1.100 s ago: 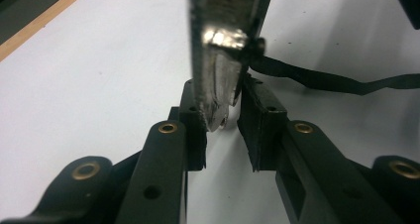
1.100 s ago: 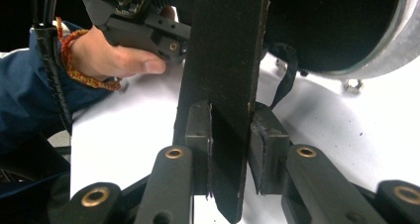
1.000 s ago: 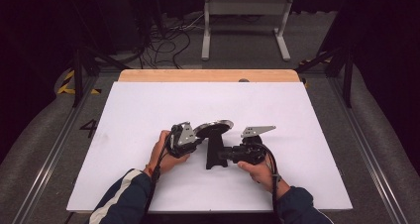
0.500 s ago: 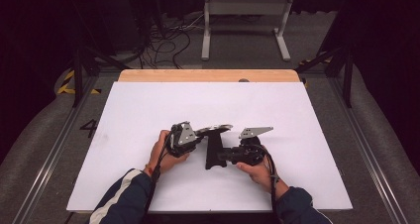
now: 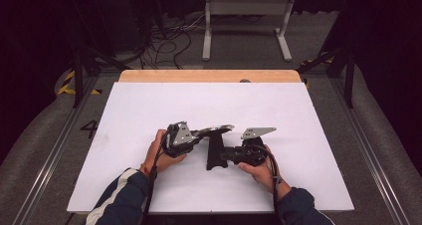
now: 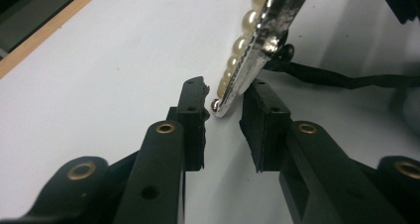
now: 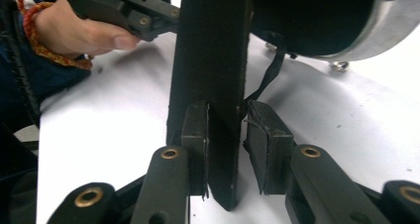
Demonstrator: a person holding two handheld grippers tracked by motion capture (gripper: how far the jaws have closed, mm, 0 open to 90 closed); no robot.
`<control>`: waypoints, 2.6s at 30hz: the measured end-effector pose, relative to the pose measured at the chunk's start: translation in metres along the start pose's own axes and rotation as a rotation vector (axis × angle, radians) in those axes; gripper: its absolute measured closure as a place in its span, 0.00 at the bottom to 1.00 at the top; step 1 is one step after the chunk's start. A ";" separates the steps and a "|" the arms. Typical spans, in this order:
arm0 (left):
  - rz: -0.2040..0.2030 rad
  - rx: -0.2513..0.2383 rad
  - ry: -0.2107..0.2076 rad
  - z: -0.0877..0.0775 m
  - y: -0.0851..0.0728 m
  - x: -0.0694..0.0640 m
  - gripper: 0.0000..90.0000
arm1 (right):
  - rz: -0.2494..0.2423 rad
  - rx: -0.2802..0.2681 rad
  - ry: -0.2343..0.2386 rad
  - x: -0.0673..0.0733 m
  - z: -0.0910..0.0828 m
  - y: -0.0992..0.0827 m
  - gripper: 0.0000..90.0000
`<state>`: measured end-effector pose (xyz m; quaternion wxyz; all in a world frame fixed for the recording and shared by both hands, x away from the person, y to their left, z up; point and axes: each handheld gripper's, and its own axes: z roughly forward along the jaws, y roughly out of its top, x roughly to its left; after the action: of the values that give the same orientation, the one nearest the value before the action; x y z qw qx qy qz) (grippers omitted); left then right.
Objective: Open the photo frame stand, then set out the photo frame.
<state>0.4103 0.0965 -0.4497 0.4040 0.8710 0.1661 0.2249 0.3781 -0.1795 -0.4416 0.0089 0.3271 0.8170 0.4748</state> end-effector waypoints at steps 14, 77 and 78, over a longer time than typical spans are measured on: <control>-0.006 -0.023 -0.014 -0.021 0.000 0.003 0.72 | -0.125 -0.059 -0.134 0.015 -0.016 0.007 0.82; -0.046 0.001 -0.039 -0.006 0.008 -0.003 0.85 | -0.288 0.033 -0.258 0.084 0.054 -0.017 1.00; -0.045 0.002 -0.039 -0.006 0.008 -0.003 0.85 | -0.288 0.036 -0.260 0.085 0.054 -0.017 1.00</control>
<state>0.4056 0.0939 -0.4404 0.4111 0.8717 0.1781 0.1986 0.3201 -0.0976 -0.4600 0.1766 0.2656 0.8556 0.4077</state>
